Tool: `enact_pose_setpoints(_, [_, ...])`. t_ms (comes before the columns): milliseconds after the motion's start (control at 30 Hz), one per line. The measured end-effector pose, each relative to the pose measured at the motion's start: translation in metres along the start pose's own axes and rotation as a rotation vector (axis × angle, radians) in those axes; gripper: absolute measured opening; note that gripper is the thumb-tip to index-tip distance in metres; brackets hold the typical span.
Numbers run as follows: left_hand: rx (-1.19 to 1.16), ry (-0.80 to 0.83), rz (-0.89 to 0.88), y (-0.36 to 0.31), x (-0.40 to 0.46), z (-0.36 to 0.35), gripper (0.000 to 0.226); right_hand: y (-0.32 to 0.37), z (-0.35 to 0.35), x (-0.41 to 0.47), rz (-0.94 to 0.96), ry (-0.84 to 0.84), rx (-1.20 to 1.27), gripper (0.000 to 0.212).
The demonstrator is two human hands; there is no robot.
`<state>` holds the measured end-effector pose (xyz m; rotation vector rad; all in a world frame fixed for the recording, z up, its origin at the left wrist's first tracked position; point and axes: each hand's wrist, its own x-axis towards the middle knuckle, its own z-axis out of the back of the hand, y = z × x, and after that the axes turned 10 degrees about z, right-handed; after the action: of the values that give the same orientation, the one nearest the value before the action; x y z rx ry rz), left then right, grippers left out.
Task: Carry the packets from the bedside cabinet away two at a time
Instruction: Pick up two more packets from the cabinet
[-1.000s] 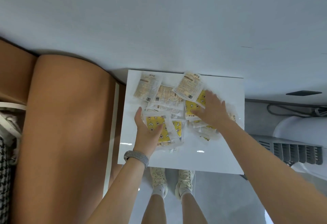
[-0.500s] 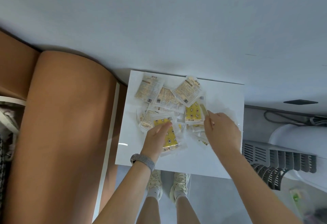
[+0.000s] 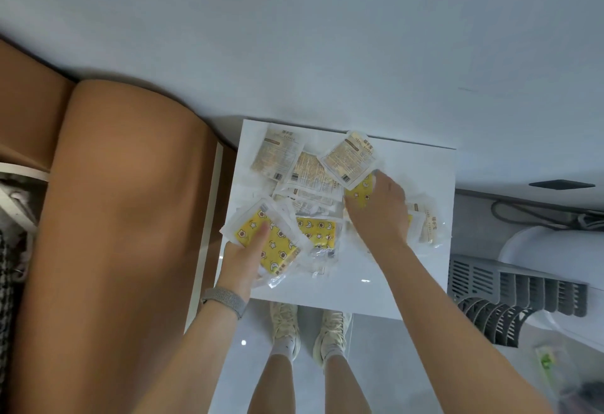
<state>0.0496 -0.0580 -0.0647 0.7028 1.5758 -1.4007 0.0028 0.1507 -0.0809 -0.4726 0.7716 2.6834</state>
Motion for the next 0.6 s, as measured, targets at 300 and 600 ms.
enact_pose_setpoints(300, [-0.026,0.038,-0.073,-0.008,0.007,0.007,0.014,-0.002,-0.036,0.033,-0.090,0.337,-0.549,0.100])
enact_pose_setpoints(600, [-0.120,0.011,-0.037,-0.006,0.013,0.024,0.019,-0.020,0.011,0.004,0.036,0.436,-0.234,0.026])
